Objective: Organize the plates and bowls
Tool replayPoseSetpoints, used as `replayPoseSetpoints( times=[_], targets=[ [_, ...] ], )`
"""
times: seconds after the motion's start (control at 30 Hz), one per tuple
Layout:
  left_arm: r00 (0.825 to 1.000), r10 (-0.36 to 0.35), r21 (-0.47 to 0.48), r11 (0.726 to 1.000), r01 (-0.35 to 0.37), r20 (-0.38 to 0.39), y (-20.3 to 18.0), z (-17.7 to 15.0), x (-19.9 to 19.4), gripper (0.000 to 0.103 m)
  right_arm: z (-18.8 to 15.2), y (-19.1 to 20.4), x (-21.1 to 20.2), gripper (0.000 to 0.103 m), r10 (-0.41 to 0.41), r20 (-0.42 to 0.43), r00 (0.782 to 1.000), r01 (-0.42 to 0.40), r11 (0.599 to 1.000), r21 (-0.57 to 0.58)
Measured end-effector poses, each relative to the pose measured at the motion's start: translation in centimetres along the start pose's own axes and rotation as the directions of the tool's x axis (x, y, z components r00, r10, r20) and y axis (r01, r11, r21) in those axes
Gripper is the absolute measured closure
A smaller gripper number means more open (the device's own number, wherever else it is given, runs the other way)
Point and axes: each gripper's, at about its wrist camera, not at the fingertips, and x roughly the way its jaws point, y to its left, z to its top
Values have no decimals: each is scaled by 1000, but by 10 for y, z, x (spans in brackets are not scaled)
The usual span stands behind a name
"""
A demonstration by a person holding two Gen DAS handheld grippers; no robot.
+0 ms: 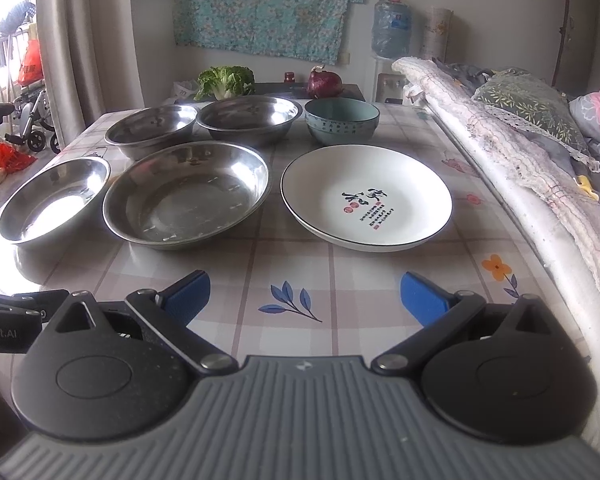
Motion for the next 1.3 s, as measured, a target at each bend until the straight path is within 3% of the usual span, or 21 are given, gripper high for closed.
replayPoseSetpoints(
  times=[1.3],
  targets=[
    [1000,13,-40,999,-13,-7,13,1,0,0,1,8,0,1,5,-7,1000,-5,1000,-19]
  ],
)
